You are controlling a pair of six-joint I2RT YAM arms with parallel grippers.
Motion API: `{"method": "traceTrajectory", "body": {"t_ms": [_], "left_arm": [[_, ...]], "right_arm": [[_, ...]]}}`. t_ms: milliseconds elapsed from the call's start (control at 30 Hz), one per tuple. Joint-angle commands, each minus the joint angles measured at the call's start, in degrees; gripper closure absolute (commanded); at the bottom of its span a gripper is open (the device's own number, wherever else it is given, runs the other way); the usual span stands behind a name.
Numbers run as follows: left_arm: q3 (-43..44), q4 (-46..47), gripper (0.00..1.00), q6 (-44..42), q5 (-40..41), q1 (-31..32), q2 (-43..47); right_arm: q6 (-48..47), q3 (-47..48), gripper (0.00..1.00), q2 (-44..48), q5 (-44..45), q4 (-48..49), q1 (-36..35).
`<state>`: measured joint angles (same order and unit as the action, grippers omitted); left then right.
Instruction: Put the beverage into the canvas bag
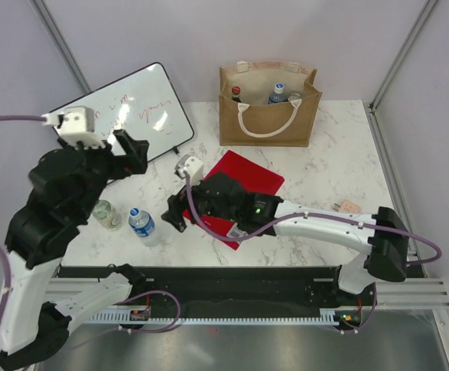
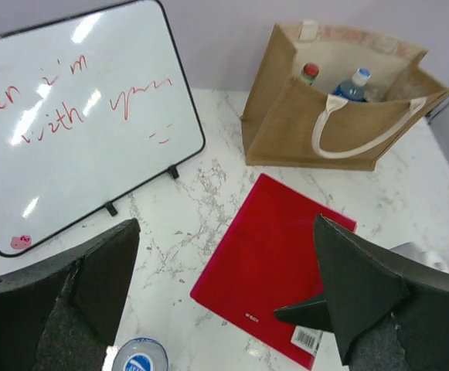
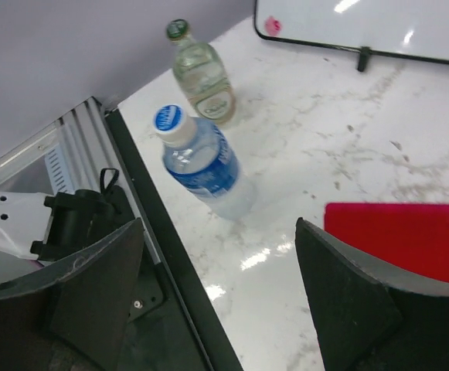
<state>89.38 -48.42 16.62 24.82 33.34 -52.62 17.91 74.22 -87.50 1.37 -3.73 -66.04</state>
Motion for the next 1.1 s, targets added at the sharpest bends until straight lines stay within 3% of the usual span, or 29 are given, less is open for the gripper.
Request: {"method": "traceTrajectory", "body": {"t_ms": [0,267,500,1067], "left_arm": [[3.3,-3.9,0.0,1.3,0.5,-0.1,4.9],[1.9,-3.9,0.0,-1.3,4.0,-0.1,9.6],[0.5,-3.8,0.0,-1.6,3.7,-0.1,11.0],[2.2,-3.4,0.0,-1.4,5.4,-0.1,12.7]], "right_arm": [[-6.8,5.0,0.13,-6.3,3.8,13.6,-6.4],[-10.5,15.6,0.02,-19.8,7.0,12.7,-9.5],[-13.1,22.6,0.02,-28.1,7.9,8.2,-9.6],[-13.9,24.3,0.1,-35.1,10.7,8.7,-9.6]]}}
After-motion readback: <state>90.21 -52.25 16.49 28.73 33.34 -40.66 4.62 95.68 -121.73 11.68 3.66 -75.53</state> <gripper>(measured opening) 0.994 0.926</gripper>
